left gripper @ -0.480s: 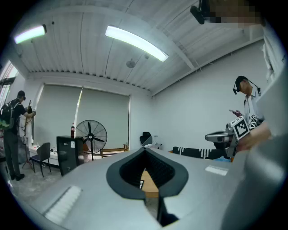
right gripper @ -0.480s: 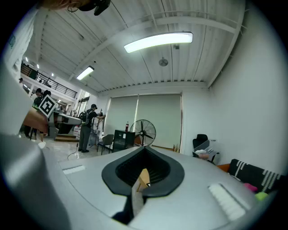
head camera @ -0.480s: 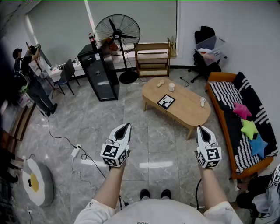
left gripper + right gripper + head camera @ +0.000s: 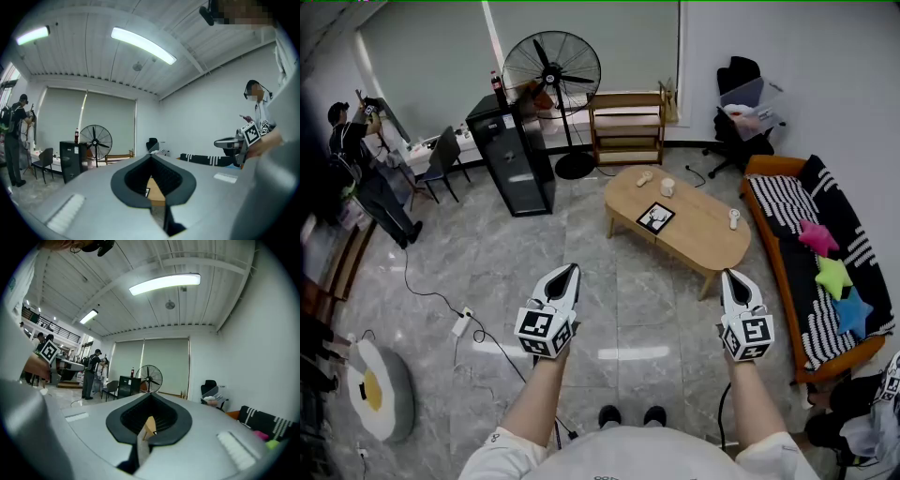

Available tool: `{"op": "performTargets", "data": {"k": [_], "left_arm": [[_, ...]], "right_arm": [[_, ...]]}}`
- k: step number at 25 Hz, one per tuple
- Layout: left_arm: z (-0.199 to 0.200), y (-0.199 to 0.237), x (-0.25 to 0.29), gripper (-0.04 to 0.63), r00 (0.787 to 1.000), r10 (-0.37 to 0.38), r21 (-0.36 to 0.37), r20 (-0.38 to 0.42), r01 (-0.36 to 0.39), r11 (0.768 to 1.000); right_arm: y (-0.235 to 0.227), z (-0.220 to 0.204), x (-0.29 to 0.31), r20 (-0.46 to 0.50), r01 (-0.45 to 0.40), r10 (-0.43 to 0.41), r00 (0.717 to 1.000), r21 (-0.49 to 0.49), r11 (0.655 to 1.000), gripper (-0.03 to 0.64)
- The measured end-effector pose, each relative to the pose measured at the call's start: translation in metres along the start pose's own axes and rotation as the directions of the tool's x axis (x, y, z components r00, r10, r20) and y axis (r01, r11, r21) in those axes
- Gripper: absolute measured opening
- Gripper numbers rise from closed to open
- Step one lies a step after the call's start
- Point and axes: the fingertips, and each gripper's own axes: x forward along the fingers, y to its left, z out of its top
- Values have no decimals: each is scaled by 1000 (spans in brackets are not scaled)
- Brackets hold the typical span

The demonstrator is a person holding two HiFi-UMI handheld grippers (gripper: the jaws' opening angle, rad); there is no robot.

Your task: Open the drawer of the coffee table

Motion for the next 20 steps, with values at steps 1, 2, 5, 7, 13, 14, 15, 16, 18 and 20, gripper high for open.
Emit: {"op": "performTargets", "data": {"k": [1,2,5,7,13,14,15,16,18,20], "left_arm": [[0,0,0,-1,1000,0,-1,0,0,1000],[1,0,0,-2,1000,1,-1,1,-1,1000],[2,0,-1,-2,1000,2,-3,4,-2,1000],[1,0,-1,-2,1000,3,-3,4,-3,1000],[0,2,-1,-2,1000,5,-4,1,-5,1000],[0,2,-1,-2,1000,5,-3,-1,-5,1000],[-1,2,-2,-2,1000,5,-2,-2,-5,1000],[-1,2,-3,-2,1000,4,-2,-3,-4,1000],[-2,5,-5,-2,1000,3,0,-5,-3,1000],[-4,9,-7,-1,1000,2,0,-8,-2,1000]], "right_arm": [[-1,2,0,15,2,-2,1000,13,1000,3],[-4,4,1,35,13,-15,999,31,999,5],[-13,4,7,62,67,-72,995,84,994,590],[-11,1,7,61,59,-64,996,79,995,591],[-5,-3,9,44,34,-37,998,73,997,591],[-5,-3,8,42,31,-34,999,74,997,590],[-4,-4,8,40,28,-31,999,74,997,591],[-2,-4,8,38,24,-27,999,73,997,590],[3,-3,9,36,16,-18,999,69,998,590],[9,-4,11,35,9,-12,999,64,998,590]]}}
